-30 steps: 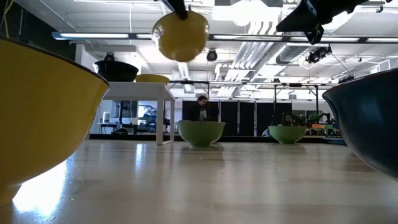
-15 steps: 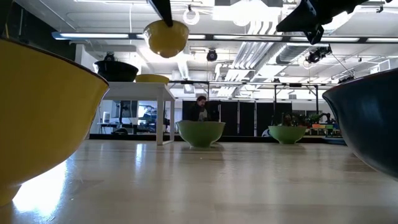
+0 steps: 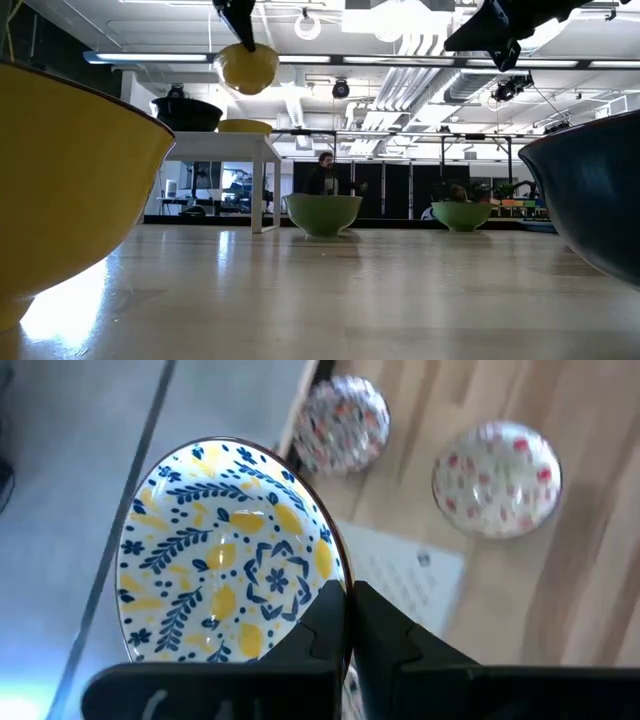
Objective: Pick & Place Mini bowls
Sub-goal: Stack the yellow patterned bowl on the yellow patterned bowl on the shelf
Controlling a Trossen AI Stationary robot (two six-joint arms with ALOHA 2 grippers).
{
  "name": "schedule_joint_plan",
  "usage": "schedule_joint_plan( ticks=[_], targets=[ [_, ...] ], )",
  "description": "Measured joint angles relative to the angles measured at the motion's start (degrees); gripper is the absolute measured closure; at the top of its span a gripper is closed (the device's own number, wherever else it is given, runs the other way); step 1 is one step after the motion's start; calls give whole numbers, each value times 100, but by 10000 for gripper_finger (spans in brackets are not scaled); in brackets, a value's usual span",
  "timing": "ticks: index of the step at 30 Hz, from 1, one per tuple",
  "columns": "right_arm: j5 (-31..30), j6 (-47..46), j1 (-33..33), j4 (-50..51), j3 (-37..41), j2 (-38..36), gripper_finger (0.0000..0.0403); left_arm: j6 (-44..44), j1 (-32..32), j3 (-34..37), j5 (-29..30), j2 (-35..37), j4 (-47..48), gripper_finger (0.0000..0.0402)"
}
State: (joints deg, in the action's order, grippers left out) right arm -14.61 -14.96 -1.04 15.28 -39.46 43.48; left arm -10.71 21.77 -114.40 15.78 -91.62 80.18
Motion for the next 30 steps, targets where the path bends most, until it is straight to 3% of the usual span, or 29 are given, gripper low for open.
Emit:
schedule_joint_plan(
  ticks=[17,30],
  targets=[
    [0,0,0,1,0,-2,403,-755,1418,19,-791,225,31,401],
    [0,0,0,1,0,-2,402,-766,1647,41,-1013,239,-238,401]
  ],
)
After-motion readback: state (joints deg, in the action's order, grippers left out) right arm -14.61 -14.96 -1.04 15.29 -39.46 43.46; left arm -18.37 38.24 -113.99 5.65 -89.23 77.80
